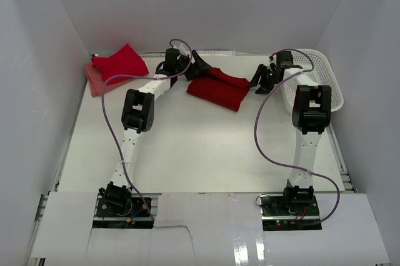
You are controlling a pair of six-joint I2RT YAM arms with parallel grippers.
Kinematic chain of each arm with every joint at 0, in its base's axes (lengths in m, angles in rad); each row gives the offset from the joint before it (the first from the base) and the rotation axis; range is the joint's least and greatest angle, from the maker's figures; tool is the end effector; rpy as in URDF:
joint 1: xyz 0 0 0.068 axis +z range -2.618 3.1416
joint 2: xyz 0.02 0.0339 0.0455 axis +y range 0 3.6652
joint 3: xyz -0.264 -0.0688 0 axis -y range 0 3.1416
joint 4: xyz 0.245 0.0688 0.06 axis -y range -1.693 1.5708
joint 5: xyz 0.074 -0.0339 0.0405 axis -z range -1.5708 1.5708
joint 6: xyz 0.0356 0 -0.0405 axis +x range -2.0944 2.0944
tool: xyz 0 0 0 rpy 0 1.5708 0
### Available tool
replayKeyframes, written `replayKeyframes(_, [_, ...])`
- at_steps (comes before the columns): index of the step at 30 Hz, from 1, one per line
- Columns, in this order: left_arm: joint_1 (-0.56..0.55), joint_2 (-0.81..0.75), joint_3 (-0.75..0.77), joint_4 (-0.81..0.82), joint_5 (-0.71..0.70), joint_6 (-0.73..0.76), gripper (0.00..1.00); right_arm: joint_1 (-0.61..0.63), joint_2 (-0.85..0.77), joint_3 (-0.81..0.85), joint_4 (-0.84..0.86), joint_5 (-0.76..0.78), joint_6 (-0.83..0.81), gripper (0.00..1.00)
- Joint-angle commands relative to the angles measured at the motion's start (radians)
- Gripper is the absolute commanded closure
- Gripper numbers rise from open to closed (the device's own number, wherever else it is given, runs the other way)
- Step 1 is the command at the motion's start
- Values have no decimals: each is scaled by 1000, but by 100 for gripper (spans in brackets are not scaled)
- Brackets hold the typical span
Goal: Fold and stack the t-shirts
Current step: Fold the long partially folded tshirt into a neat square
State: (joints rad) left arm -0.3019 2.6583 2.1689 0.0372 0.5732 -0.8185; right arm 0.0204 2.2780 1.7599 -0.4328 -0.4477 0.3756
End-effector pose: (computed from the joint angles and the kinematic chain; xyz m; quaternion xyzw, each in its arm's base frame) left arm 0.5592 -0.1944 0.1286 -0.0627 0.8244 -0.4734 0.3038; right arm 0.4953 0.0255 0.1586 0.0974 0.9259 0.2658 0.2500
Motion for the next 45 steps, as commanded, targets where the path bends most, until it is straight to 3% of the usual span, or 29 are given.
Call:
replayKeyframes(1, [27, -23, -39, 41, -93, 25, 2, -7, -66, 0, 92, 78, -15, 36])
replayKeyframes(2, [27, -82, -78, 62, -108, 44, 2, -5, -89, -31, 120, 89, -17, 27])
replayKeyframes(6, [27, -247, -233, 96, -180, 110, 2, 9, -236, -137, 187, 130, -56, 20])
replayKeyframes(15, [24, -455, -415, 81, -210, 177, 2, 99, -187, -45, 51, 61, -90, 20])
replayKeyframes(23, [21, -479, -524, -3, -252, 226, 2, 154, -72, 53, -20, 47, -72, 19])
replayKeyframes(29, [20, -396, -439, -124, -311, 289, 2, 173, -54, 67, -9, 52, -56, 25])
replayKeyframes(32, [21, -325, -350, -201, -312, 309, 2, 176, -19, 125, -69, 64, -66, 25])
replayKeyframes(36, [21, -267, -279, -250, -306, 317, 2, 181, -61, 63, -26, 66, -64, 24])
replayKeyframes(45, [20, -91, -72, -365, -104, 335, 2, 182, -132, 41, -40, 75, -73, 22])
